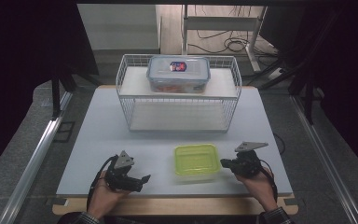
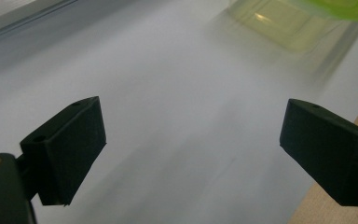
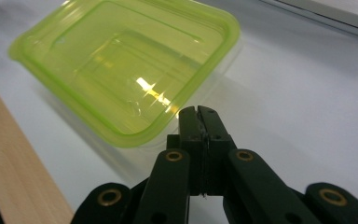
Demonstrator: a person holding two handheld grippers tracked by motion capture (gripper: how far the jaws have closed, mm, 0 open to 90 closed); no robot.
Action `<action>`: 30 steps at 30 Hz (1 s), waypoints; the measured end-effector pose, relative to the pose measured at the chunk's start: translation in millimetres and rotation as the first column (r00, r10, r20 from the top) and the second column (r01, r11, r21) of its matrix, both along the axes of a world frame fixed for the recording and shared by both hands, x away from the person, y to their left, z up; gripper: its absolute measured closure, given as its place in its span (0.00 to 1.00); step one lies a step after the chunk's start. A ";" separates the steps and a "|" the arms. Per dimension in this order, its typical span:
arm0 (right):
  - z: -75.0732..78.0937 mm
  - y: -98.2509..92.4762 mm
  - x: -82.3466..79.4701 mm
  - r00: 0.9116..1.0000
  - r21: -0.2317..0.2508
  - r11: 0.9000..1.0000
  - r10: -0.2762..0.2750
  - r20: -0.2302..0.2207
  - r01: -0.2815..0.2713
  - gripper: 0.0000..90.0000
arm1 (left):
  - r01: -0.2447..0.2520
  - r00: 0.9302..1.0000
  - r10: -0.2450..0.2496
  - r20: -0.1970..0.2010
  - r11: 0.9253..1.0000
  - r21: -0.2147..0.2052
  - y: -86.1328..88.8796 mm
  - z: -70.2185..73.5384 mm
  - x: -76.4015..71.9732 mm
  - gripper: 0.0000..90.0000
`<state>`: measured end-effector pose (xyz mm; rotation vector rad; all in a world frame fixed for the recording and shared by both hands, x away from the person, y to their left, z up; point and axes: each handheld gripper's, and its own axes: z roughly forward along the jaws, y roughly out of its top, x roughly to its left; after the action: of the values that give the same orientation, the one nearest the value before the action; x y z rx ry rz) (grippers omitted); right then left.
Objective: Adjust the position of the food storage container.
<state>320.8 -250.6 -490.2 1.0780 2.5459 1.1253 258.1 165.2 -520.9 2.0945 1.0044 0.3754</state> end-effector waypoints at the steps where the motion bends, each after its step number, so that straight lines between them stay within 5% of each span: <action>1: 0.3 3.8 -0.7 1.000 -0.001 1.000 0.008 0.003 -0.008 0.99 | -0.001 1.000 0.001 0.001 1.000 -0.005 0.8 0.1 -0.1 0.09; 10: -1.1 33.1 -3.1 0.998 -0.003 0.998 0.064 0.019 -0.064 0.99 | 0.001 1.000 -0.001 0.013 1.000 0.023 1.7 -1.2 -0.2 0.09; 15: 2.8 32.2 -5.0 0.996 -0.047 0.998 0.046 0.078 -0.042 0.96 | 0.002 1.000 -0.002 0.016 0.999 0.032 2.9 -1.3 -0.6 0.09; 30: 7.9 4.8 -12.0 0.990 0.018 0.999 -0.030 0.135 0.028 0.33 | 0.001 1.000 -0.002 0.009 1.000 0.004 8.1 -0.8 -0.3 0.08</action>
<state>308.7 -245.8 -482.4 1.0027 2.4132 1.1716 257.8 173.3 -521.7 2.0955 0.9974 0.3865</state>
